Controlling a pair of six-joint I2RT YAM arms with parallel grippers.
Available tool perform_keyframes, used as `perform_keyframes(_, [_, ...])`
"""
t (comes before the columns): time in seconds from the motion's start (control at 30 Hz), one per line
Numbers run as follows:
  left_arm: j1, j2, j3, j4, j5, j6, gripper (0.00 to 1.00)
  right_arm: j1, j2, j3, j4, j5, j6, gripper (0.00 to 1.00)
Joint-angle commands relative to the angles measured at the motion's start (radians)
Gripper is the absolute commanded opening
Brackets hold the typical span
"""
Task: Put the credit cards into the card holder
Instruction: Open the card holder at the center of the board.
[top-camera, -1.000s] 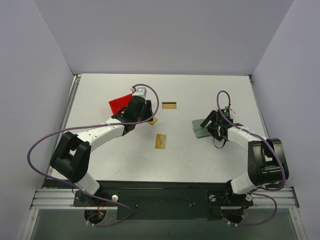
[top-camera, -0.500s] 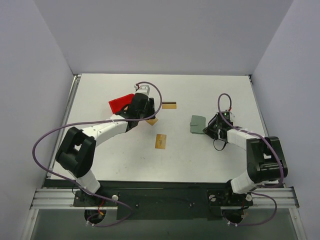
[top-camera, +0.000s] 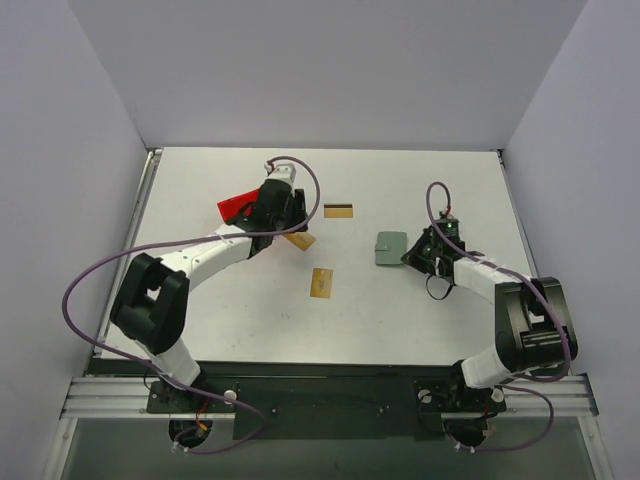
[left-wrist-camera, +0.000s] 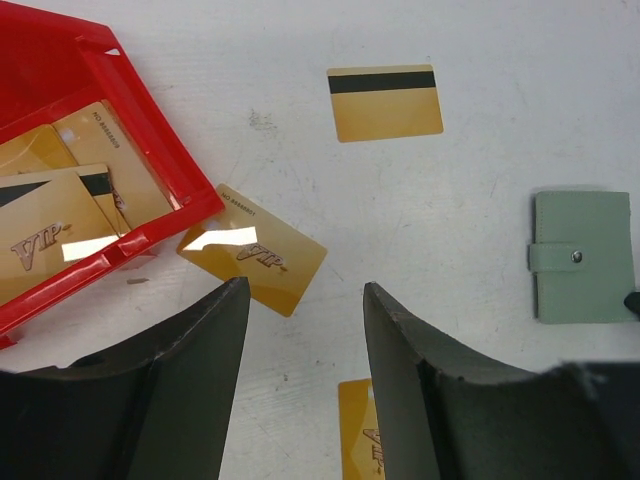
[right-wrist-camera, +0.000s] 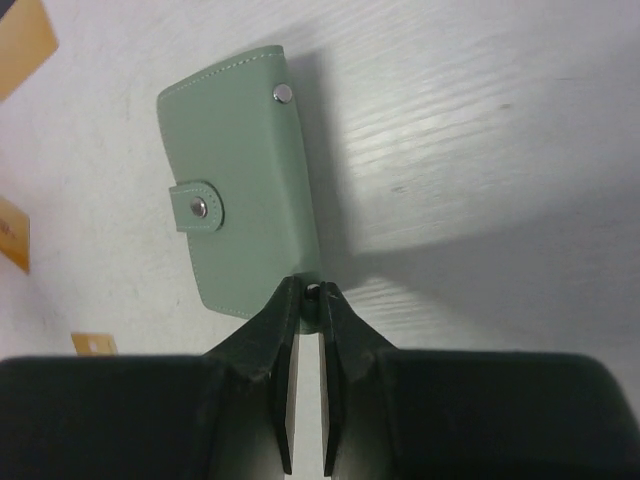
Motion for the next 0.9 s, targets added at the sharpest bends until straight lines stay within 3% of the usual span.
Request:
perform_keyframes(0.0, [0.059,-0.058,0.040,-0.030,0.063,0.017,0.59,0.103,-0.054,0.106,-0.080,-0.097,-0.198,0.00])
perform_keyframes(0.13, [0.137,-0.124,0.020,-0.059,0.146,-0.003,0.59,0.227,-0.074,0.172,-0.117,-0.145,-0.335,0.00])
perform_keyframes(0.4, [0.200,-0.301,-0.029,-0.094,0.300,0.043,0.60,0.261,-0.047,0.199,-0.039,-0.661,-0.442,0.00])
perform_keyframes(0.67, [0.200,-0.403,-0.179,0.038,0.741,0.040,0.61,0.261,-0.011,0.219,0.061,-0.945,-0.419,0.00])
perform_keyframes(0.87, [0.191,-0.431,-0.184,-0.014,0.936,0.056,0.64,0.259,-0.042,0.236,0.046,-1.051,-0.438,0.00])
